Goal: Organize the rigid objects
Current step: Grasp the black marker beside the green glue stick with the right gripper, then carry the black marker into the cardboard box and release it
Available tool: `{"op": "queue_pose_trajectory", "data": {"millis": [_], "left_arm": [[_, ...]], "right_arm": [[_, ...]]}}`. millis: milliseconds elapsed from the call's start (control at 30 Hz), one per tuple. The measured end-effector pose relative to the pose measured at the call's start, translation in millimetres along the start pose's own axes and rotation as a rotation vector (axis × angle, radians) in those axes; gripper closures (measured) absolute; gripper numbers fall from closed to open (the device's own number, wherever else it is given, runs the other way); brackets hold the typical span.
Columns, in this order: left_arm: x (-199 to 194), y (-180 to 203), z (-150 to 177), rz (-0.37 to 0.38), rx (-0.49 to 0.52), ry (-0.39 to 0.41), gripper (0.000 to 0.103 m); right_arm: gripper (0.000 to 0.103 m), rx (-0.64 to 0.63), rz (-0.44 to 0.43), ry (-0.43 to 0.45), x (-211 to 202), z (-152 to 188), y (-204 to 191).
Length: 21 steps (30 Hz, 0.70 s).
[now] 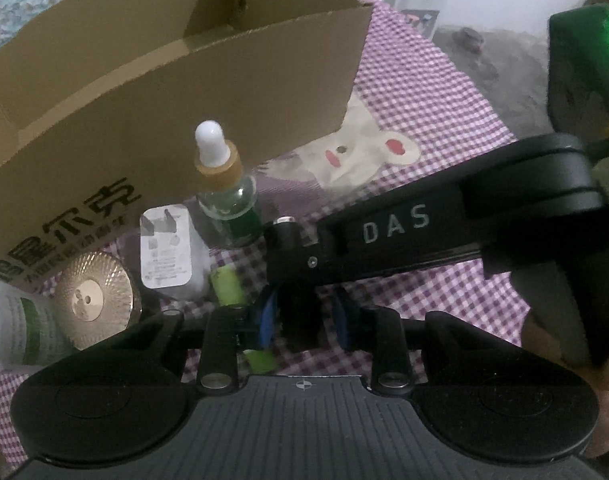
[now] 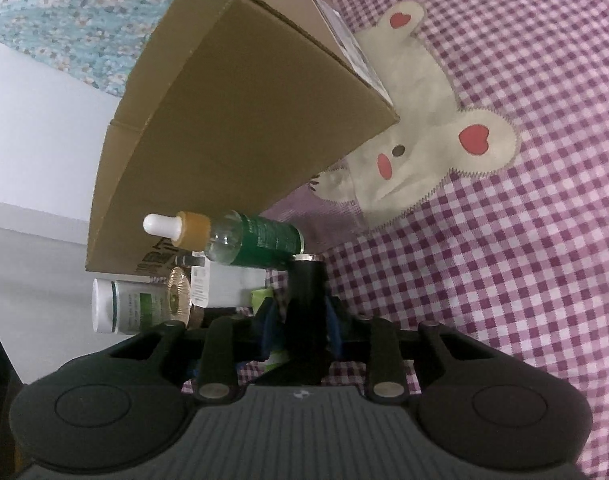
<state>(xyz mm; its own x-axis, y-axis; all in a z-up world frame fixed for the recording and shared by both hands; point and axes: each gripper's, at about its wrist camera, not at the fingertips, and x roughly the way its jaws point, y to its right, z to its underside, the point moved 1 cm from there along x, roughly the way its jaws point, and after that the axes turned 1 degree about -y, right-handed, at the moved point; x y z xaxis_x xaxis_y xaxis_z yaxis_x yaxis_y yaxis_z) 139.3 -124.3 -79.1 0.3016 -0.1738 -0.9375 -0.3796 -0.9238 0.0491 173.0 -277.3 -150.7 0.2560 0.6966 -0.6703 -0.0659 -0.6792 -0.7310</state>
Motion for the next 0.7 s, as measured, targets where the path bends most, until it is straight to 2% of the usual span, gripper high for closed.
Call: {"op": "queue_pose_trajectory", "data": {"millis": [167,233,400,700], "left_arm": [[7,-4,-1,-0.007,-0.019,-0.020,0.074],[8,-2,-1,-0.013,-0.018,-0.017,0.079],[6,-2,-1,0.006,-0.028,-0.016,0.079],[-30,14,6,0.021,0.001,0.050,0.079]], "right_arm": [[0.079,0.015,-0.019,0.012,2,2,3],[0.081,0.030,-0.030,0.015,0,3,8],[0.081,0.063,-0.039,0.035,-8,8,14],[0.081,0.070,-0.059,0.105,-46,25,9]]}}
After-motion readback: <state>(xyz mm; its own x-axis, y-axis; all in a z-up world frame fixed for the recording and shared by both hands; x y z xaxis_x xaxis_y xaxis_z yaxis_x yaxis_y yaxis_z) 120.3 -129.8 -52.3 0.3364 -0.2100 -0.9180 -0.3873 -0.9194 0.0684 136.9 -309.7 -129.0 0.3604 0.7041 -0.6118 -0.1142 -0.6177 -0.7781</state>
